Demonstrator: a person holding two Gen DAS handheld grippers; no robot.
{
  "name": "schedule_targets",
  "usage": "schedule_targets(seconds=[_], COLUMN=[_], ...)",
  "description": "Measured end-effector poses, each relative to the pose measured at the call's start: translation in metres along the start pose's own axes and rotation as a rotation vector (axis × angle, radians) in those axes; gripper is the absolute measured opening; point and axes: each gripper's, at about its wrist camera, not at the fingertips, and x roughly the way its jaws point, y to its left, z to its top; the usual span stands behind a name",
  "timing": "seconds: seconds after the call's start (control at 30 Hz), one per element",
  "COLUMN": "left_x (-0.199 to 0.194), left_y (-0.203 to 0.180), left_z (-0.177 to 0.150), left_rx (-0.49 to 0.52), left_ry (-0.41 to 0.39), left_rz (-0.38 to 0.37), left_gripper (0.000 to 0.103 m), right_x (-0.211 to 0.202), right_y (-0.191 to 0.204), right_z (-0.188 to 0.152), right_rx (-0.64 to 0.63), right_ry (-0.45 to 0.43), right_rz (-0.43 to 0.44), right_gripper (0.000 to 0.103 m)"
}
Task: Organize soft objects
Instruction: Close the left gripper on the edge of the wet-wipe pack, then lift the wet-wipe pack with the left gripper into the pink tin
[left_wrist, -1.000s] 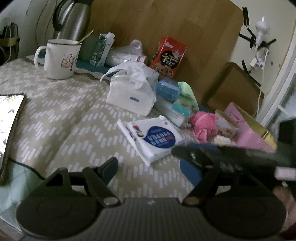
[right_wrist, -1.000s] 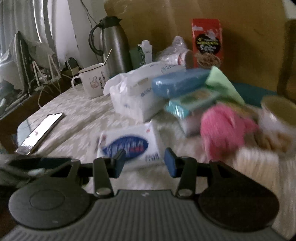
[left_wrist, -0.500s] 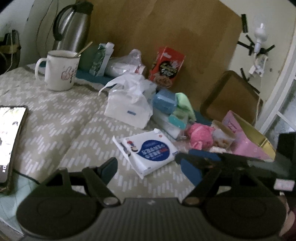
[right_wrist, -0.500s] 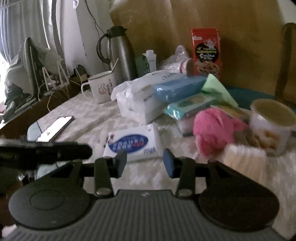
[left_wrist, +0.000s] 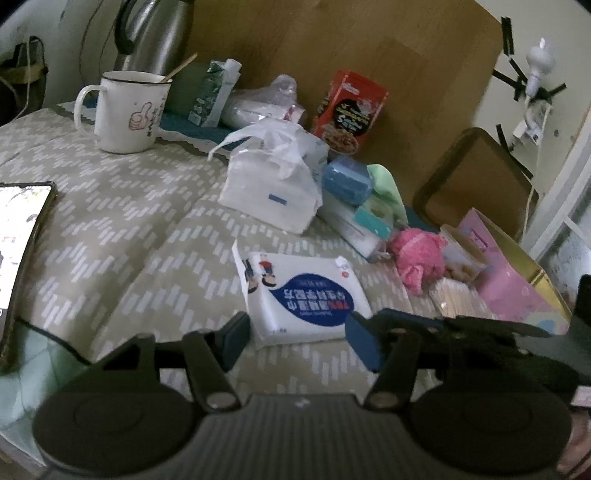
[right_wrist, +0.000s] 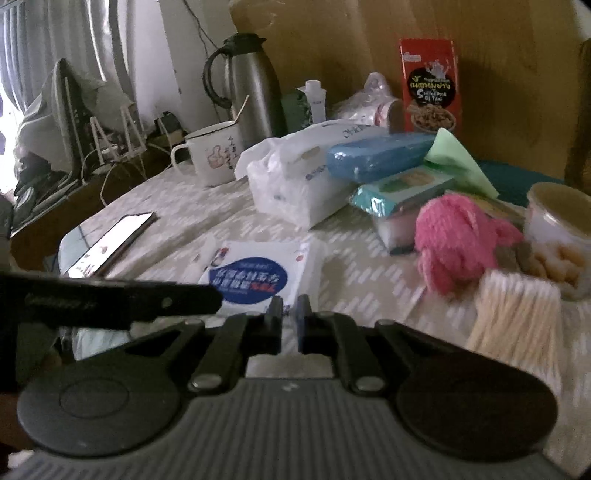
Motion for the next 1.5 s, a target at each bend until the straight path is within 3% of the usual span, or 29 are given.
schedule_targets(seconds=[0.07,0.2,0.3,0.33,0.43,0.53,0.6,0.67,0.93,1.17,1.33,1.5], left_x=[-0.001,-0.011,-0.019,-0.019,-0.009,0.012,0.015,0.015,0.02,0.042,0.07,0.073], left_y=[-0.002,0.002,0.006,0.007,0.004,-0.009,-0.026,-0.04,-0.093,-0.178,-0.238,-0.27], left_z=[-0.001,0.003,0.012,0.015,0.02,0.018,0.01,0.002,-0.022,-0.045,-0.058,-0.054], left_rx=[0.013,0.002,-0.007,-0.012,0.003,0.04,0.117,0.161,0.27,0.456,0.58,0.563], left_ry=[0.006,-0.016,-0.051,-0.053,-0.033,0.039,0.023,0.032,0.12,0.22,0.245,0.253], left_rz=[-0.005,-0.016,0.005,0.01,0.012,0.015,0.062,0.058,-0.106,-0.26,-0.305,-0.347], left_gripper=[0.067,0.068,0.066,0.065,0.056,0.056,0.056,0.056,0.056,0.058,0.058,0.058], right_x=[-0.006,-0.019,-0.019,-0.016,0.001,0.019,0.016,0.008,-0.061,-0.122,-0.15,-0.178], right_y=[-0.001,-0.004,0.005,0.011,0.023,0.023,0.021,0.015,-0.015,-0.051,-0.087,-0.089], right_z=[-0.002,-0.001,-0.002,-0.003,-0.003,-0.003,-0.002,-0.006,-0.047,-0.087,-0.1,-0.106], right_rx=[0.01,0.022,-0.057,-0.099,-0.194,-0.198,-0.189,-0.172,-0.129,-0.021,0.115,0.112], right_ry=[0.003,-0.032,-0.048,-0.048,-0.013,0.03,0.024,0.024,-0.016,-0.07,-0.116,-0.229], right_rz=[0.019,0.026,0.014,0.0,-0.024,-0.042,-0.049,-0.06,-0.185,-0.372,-0.463,-0.52], right_gripper=[0.011,0.019,0.055,0.057,0.057,0.054,0.05,0.049,0.043,0.043,0.039,0.039])
